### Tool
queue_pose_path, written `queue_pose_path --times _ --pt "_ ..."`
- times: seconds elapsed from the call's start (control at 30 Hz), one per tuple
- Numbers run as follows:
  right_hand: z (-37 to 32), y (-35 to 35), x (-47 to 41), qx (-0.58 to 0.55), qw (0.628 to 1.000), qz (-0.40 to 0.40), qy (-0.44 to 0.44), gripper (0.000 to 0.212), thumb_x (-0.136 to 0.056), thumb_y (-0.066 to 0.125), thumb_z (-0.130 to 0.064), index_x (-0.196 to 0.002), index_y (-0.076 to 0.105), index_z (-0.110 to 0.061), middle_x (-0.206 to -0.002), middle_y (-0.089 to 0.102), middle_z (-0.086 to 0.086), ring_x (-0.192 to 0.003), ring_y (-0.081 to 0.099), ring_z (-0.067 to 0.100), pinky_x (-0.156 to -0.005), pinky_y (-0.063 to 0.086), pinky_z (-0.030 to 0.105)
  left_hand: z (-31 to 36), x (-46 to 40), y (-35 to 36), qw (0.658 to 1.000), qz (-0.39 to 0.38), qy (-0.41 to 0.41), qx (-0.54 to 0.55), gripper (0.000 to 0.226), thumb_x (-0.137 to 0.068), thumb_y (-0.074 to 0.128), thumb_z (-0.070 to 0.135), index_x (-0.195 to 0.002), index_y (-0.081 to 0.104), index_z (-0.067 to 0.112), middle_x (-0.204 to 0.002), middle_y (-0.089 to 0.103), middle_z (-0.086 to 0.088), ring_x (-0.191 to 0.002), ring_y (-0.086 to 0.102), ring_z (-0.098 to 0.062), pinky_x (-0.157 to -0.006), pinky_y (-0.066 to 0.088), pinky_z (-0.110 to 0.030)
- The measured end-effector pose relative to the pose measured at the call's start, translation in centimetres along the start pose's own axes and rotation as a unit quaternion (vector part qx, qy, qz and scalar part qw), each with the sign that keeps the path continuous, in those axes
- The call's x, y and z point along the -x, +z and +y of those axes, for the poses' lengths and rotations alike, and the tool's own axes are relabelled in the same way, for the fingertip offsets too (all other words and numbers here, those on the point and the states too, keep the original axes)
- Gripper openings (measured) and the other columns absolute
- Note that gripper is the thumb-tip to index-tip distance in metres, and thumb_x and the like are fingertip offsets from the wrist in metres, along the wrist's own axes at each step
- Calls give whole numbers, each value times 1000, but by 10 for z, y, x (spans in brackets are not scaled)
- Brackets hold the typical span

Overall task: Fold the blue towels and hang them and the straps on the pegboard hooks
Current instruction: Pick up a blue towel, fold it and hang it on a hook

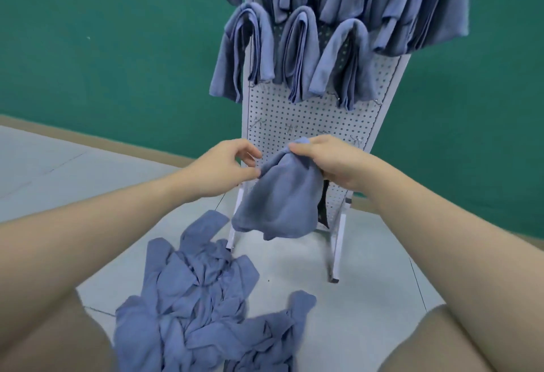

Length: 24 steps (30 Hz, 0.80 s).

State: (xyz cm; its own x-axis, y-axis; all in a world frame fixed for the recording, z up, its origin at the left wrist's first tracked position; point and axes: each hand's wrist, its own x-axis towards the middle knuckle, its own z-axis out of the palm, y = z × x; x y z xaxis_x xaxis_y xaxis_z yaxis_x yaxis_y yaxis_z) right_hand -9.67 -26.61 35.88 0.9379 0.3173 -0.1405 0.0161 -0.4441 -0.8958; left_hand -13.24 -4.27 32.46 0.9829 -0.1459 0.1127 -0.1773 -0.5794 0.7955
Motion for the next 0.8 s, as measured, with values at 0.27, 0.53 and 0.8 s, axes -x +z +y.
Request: queue_pose_path --times 0.27,0.53,0.8 --pt "2 2 31 -4 997 -64 -38 43 -105 58 -34 -117 69 6 -114 75 21 -92 68 20 -88 51 33 -16 13 9 995 -65 4 77 14 -95 73 17 -92 71 3 -85 71 -4 -79 60 -13 -78 46 -27" --pt "36 -9 28 144 988 -61 12 29 -86 81 -44 -97 73 -18 -93 79 -3 -88 76 16 -86 57 33 -12 -2 4 984 4 6 176 19 -104 61 26 -87 62 17 -80 70 -2 -73 60 -13 -68 44 -28" --pt "39 23 1 170 978 -41 -111 30 -92 75 -33 -89 68 -4 -68 56 12 -61 45 12 -60 38 32 -4 -22 31 975 21 36 219 13 -94 73 19 -89 74 7 -79 72 0 -72 63 -9 -69 54 -22"
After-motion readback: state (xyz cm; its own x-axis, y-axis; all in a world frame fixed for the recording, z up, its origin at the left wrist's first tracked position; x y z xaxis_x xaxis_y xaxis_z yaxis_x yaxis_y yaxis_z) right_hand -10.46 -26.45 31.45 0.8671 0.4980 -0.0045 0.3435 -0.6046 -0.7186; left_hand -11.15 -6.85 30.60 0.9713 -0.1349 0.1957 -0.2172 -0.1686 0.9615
